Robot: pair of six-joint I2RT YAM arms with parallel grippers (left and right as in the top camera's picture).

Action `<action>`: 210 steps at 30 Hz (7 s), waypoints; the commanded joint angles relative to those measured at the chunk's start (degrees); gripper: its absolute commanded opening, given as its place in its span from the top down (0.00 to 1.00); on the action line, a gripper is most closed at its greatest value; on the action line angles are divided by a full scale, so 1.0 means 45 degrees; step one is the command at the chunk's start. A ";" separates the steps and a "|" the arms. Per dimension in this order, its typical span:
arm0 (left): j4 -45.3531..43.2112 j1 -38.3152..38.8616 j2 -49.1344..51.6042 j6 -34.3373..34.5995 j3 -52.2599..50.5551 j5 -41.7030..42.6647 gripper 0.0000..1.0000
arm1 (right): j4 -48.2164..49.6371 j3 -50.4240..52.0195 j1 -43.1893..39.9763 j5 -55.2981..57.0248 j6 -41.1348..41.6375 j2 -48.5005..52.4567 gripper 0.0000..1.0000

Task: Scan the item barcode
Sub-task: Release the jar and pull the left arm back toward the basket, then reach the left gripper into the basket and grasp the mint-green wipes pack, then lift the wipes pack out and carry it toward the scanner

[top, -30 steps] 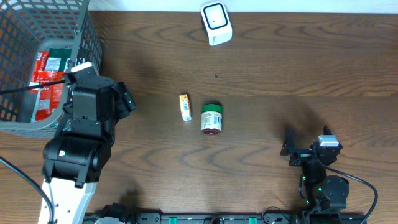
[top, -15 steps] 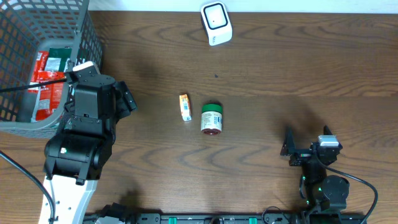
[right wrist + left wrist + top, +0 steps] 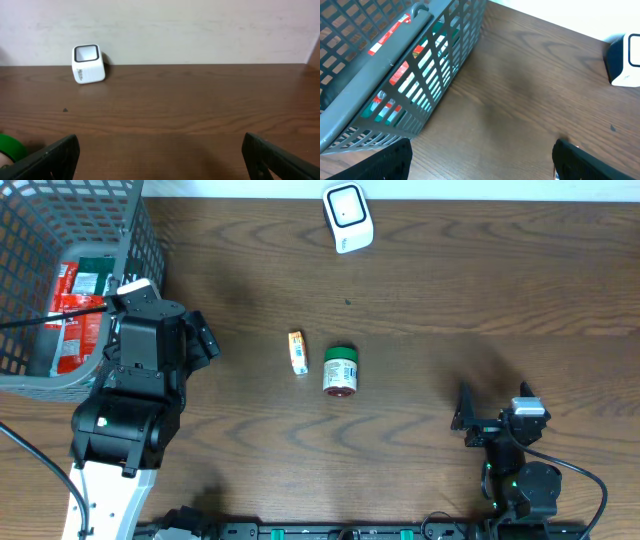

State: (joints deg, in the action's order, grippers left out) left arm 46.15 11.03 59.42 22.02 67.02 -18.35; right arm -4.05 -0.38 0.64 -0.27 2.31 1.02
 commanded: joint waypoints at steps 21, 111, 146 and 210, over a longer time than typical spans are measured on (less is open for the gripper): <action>0.0039 -0.0053 0.0039 -0.0223 0.0180 -0.0131 0.11 | -0.0049 0.0019 -0.0097 -0.0053 -0.0053 -0.0053 0.01; 0.7538 -0.9734 1.5052 -0.8233 1.5324 0.9267 0.12 | -0.0049 0.0019 -0.0097 -0.0053 -0.0053 -0.0053 0.01; 0.5853 -0.8908 1.7685 -0.8349 1.2594 0.8398 0.27 | -0.0049 0.0019 -0.0097 -0.0053 -0.0053 -0.0049 0.01; 0.4775 -0.4177 0.7616 -0.4498 1.0268 1.4256 0.93 | -0.0044 0.0019 -0.0097 -0.0058 -0.0049 -0.0049 0.01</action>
State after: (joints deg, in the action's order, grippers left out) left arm 67.55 -13.21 92.77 0.47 114.65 46.30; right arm -4.03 -0.38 0.64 -0.30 2.31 1.02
